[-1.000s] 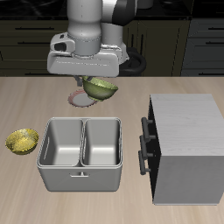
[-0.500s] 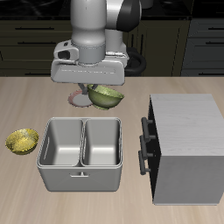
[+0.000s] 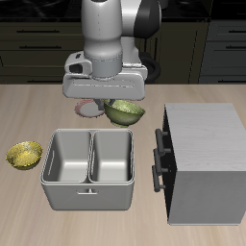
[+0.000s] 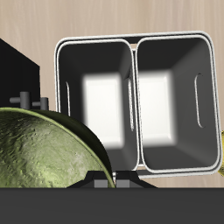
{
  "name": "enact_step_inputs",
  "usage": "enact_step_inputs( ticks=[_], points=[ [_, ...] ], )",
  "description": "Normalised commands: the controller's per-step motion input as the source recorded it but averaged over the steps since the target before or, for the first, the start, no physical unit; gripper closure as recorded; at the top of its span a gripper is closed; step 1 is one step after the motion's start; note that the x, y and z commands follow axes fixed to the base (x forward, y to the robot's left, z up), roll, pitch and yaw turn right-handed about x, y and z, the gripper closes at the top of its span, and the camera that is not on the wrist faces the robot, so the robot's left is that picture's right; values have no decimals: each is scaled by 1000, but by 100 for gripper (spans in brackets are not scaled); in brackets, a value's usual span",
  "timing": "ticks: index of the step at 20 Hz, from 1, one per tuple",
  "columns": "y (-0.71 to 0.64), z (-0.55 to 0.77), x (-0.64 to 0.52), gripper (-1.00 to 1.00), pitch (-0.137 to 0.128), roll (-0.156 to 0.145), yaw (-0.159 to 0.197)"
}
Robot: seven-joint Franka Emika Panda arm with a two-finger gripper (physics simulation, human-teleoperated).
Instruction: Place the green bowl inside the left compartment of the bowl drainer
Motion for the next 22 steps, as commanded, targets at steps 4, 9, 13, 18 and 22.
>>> enact_step_inputs(
  ticks=[4, 9, 13, 18, 22],
  points=[
    [-48, -53, 13, 100, 8, 12, -11],
    [28, -37, -44, 100, 7, 8, 5],
    [17, -11, -51, 100, -1, 10, 10],
    [69, -67, 4, 100, 11, 18, 18],
    [-58, -120, -17, 100, 11, 7, 7]
  ],
)
